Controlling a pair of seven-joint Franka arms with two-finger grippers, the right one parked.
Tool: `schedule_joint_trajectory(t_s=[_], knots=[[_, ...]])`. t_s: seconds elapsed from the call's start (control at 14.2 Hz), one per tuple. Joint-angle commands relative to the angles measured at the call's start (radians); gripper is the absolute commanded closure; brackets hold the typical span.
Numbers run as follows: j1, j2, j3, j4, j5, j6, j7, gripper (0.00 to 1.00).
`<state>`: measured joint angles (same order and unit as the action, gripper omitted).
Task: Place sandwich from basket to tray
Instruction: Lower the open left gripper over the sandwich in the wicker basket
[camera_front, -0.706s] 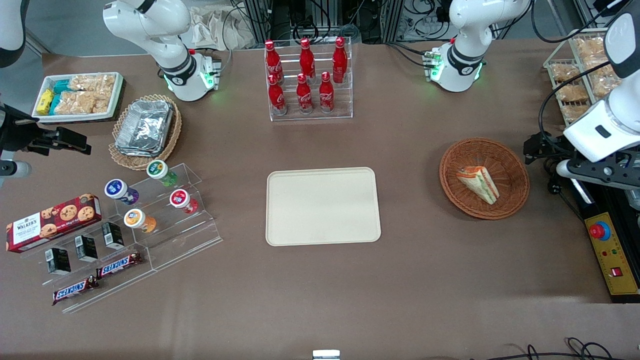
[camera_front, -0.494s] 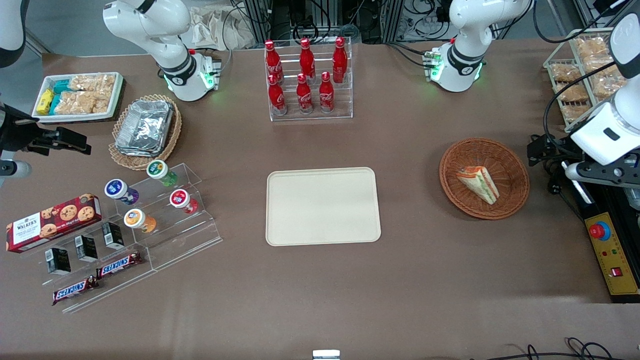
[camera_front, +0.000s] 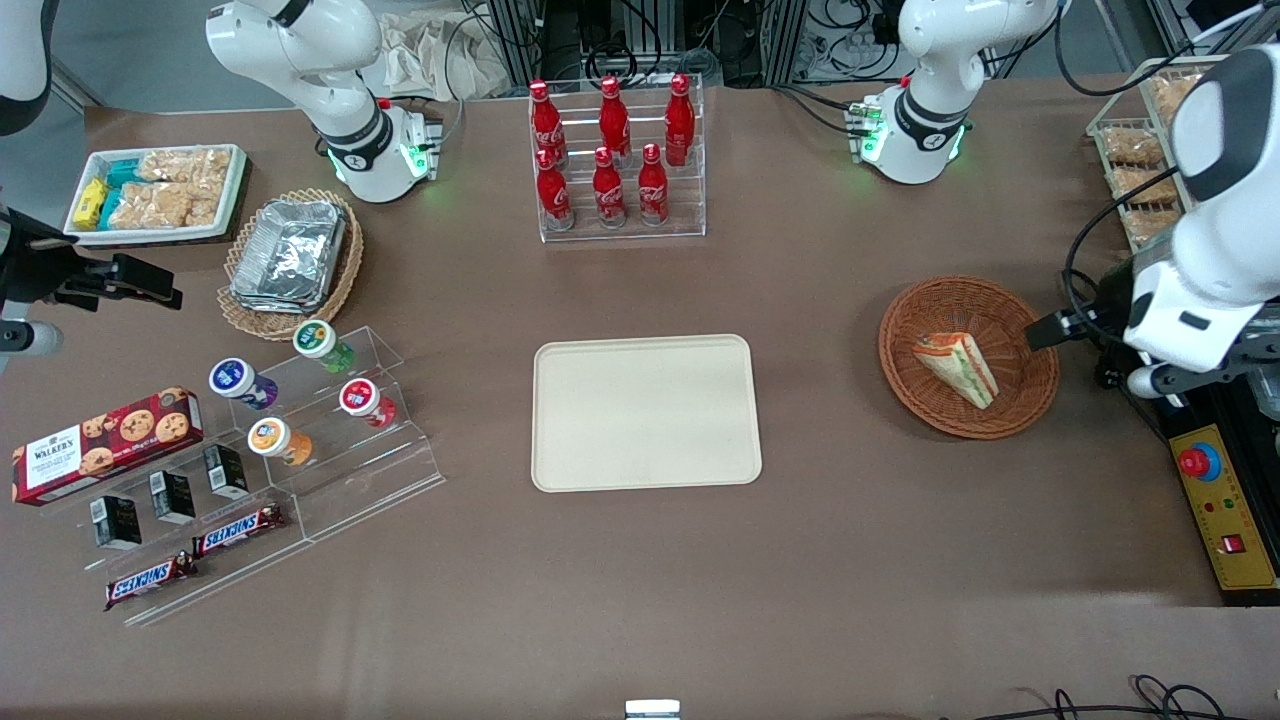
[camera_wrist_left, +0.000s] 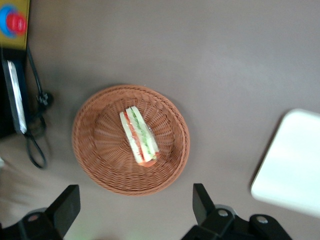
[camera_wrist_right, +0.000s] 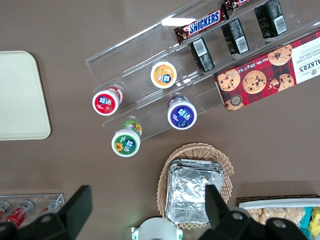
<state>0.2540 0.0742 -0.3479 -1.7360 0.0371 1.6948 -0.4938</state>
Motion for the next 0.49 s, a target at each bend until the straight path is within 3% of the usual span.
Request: schedule_joint_trajectory(t_s=[0.0, 0.21, 0.42], knots=[[0.004, -0.120, -0.003, -0.265, 0.004, 0.182, -0.201, 0.00], [0.004, -0.155, -0.005, -0.475, 0.013, 0.374, -0.270, 0.00], [0.002, -0.128, -0.005, -0.597, 0.013, 0.535, -0.379, 0.00]])
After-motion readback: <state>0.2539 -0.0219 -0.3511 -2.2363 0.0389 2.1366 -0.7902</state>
